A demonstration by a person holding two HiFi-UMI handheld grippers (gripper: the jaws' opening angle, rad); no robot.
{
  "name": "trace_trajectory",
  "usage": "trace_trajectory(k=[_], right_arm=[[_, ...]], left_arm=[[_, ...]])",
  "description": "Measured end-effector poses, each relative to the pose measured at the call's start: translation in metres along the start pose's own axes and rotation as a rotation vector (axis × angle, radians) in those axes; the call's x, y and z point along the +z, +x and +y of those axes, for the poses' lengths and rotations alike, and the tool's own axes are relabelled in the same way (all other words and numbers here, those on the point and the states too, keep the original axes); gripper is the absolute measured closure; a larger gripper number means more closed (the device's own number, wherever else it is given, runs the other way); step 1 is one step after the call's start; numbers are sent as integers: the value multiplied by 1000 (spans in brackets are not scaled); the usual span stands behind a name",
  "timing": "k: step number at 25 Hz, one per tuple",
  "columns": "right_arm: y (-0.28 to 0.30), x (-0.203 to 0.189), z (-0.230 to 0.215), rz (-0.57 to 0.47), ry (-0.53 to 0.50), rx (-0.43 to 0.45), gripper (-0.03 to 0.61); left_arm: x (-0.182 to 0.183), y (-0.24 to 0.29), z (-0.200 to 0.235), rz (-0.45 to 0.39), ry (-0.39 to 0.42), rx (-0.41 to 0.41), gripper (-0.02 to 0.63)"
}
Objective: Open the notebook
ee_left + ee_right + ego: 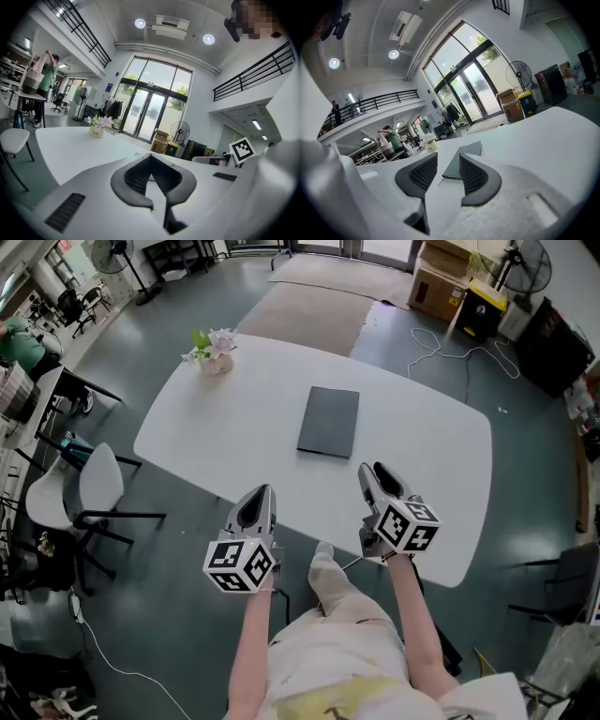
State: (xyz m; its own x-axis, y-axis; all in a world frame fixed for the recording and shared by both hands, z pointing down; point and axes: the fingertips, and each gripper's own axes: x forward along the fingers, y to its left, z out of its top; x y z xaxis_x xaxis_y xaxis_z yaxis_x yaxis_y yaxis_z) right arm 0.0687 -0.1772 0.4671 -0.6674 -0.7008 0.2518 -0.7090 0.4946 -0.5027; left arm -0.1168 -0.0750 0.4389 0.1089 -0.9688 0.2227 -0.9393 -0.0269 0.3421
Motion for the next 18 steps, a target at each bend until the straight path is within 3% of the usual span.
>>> trace_trajectory(k=[18], right_arm=[[85, -17, -58, 70, 146, -124, 438]], left_arm=[[-14, 111, 35, 192, -17, -132, 615]])
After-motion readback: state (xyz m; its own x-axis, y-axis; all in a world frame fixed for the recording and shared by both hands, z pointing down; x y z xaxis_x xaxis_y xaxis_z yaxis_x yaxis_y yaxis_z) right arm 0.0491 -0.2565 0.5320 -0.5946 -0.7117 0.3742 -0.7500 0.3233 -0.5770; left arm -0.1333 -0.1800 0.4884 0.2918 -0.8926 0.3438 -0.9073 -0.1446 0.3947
